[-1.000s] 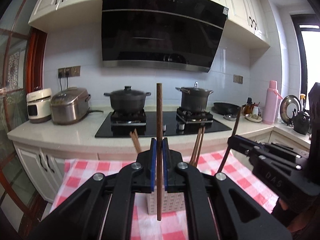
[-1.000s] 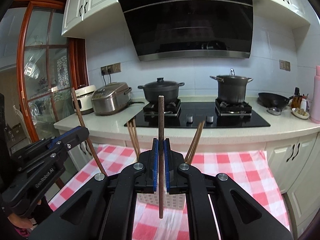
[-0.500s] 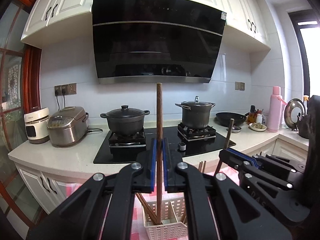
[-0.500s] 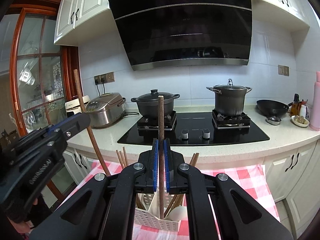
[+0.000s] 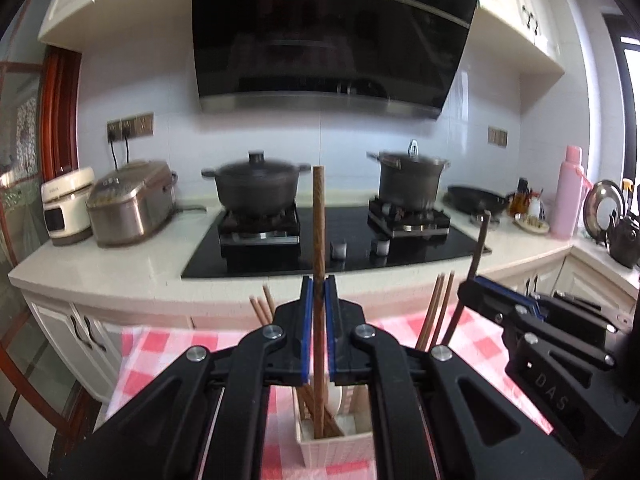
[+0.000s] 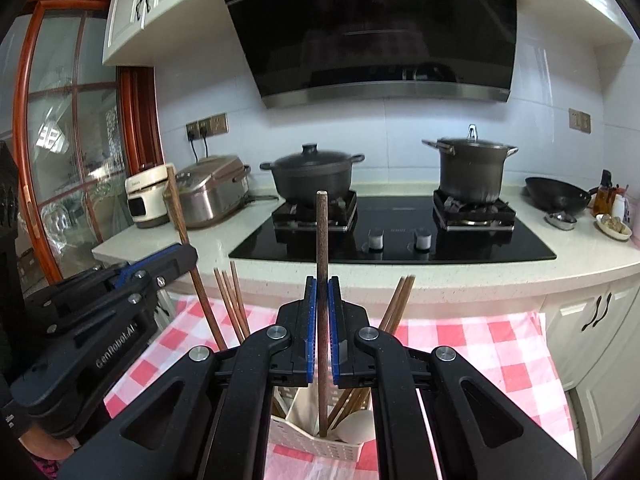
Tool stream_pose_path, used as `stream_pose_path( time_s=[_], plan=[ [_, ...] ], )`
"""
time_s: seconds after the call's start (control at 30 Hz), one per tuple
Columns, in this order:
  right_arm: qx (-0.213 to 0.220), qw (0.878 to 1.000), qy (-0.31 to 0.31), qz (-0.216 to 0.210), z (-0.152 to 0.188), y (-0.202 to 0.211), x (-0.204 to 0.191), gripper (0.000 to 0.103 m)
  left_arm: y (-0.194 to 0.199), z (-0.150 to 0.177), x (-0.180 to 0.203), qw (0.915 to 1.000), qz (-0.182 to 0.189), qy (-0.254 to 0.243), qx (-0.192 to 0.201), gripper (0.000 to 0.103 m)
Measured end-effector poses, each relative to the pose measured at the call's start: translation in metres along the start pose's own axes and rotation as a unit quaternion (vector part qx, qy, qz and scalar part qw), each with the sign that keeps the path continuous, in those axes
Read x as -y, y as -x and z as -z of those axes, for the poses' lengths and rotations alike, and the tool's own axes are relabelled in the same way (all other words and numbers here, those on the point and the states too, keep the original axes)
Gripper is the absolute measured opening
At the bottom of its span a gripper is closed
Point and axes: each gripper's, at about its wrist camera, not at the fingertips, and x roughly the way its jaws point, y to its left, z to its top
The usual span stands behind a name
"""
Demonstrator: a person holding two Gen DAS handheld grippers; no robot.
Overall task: Organize utensils
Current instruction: 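Carry both chopsticks over the white basket and lower them inside, then open both tools to release the chopsticks into the basket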
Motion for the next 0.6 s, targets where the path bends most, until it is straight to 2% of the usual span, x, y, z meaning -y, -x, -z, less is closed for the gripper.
stream_pose_path(
  time_s=[0.2, 0.43, 0.53, 0.6],
  plan=[
    [-0.029, 1.000, -0.008, 0.002, 0.012, -0.026, -0.001, 0.006, -0.026, 0.026, -0.008, 0.9988, -0.002, 0.002, -0.049, 0.006],
    [-0.050, 0.999, -0.018, 0.013, 0.022, -0.047, 0.009, 0.008, -0.034, 0.042, -0.016, 0.9983, -0.011, 0.010, -0.056, 0.009],
    [-0.053, 0.998, -0.024, 0.010, 0.025, -0.047, 0.013, 0.013, -0.032, 0.043, -0.021, 0.9984, -0.014, 0.016, -0.053, 0.019],
    [-0.052, 0.998, -0.022, 0.012, 0.026, -0.045, 0.014, 0.016, -0.030, 0.044, -0.024, 0.9984, -0.019, 0.019, -0.050, 0.030]
  ],
)
